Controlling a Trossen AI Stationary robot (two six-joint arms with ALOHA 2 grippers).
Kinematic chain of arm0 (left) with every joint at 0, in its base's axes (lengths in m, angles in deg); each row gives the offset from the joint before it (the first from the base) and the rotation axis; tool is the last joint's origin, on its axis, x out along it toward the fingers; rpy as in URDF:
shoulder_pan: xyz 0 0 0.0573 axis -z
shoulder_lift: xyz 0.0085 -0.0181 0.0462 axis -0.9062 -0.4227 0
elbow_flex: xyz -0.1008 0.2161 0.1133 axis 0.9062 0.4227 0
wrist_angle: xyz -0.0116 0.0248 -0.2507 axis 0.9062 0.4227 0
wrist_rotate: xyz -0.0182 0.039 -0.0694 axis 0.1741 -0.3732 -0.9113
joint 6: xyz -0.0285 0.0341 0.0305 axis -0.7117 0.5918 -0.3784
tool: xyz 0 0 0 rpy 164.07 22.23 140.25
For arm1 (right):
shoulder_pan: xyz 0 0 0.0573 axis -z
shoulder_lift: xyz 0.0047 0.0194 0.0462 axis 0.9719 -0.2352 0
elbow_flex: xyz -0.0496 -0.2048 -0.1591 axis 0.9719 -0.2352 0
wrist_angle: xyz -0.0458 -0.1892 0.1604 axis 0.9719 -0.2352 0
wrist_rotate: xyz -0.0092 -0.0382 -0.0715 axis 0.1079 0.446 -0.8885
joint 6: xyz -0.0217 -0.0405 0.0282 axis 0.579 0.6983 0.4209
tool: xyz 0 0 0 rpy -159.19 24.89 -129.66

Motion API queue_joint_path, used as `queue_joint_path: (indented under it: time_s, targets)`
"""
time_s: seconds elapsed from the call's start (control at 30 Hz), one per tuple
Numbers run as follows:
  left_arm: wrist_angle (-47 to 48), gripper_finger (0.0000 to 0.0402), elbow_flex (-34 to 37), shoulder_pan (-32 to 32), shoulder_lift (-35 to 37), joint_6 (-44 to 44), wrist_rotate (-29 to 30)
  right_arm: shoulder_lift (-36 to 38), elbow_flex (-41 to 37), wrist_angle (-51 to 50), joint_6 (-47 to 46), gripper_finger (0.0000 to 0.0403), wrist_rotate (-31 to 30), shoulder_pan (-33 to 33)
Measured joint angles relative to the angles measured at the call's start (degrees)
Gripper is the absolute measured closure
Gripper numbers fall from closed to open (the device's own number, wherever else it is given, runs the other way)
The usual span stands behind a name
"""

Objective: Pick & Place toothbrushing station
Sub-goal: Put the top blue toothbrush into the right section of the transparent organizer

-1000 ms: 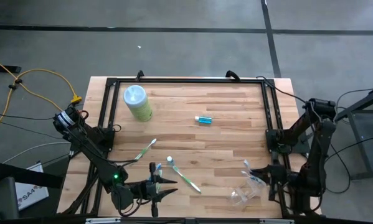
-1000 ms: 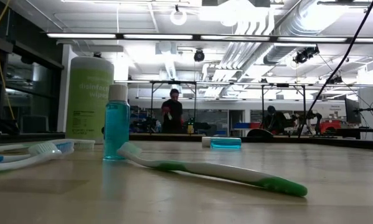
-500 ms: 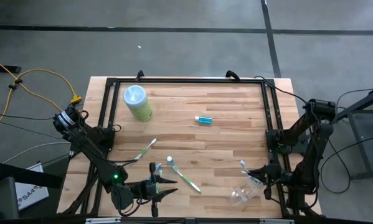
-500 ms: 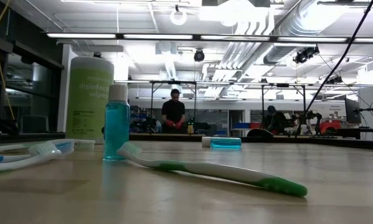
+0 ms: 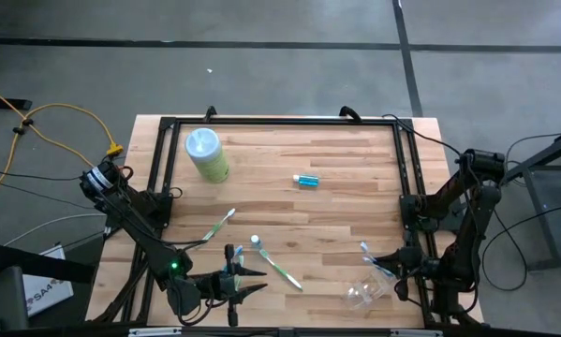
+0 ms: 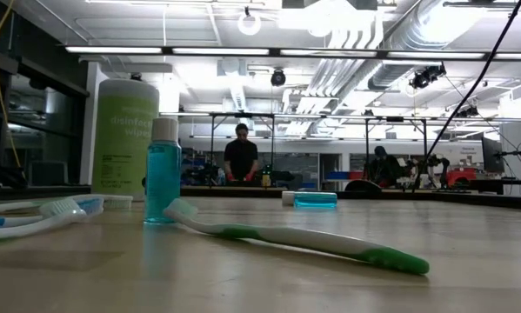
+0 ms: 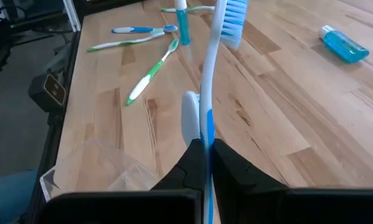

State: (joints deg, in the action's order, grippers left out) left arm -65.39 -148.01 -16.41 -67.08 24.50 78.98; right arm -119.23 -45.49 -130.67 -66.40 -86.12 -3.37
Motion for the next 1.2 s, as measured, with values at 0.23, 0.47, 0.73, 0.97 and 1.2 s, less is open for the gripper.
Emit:
queue_joint_path:
  time_s: [0.23,0.47,0.73,0.97,1.2]
  targets:
    - [0.0,0.0298,0.0,0.0,0.0,0.0,0.0,-0.5,0.1,0.1,-0.1,0.0399,-0.4,-0.1]
    - [0.1,0.0298,0.0,0.0,0.0,-0.7,0.0,-2.1,0.2,0.2,-3.0,0.0399,3.2,-0.2]
    - [0.1,0.0298,0.0,0.0,0.0,-1.0,-0.1,-2.4,0.2,0.5,-3.6,0.0394,4.7,-0.2]
    - [0.0,0.0298,0.0,0.0,0.0,-1.1,-0.3,-2.7,0.1,0.7,-3.6,0.0368,5.2,-0.2]
    - [0.0,0.0298,0.0,0.0,0.0,-1.1,-0.5,-2.7,0.1,1.1,-3.6,0.0360,5.4,-0.2]
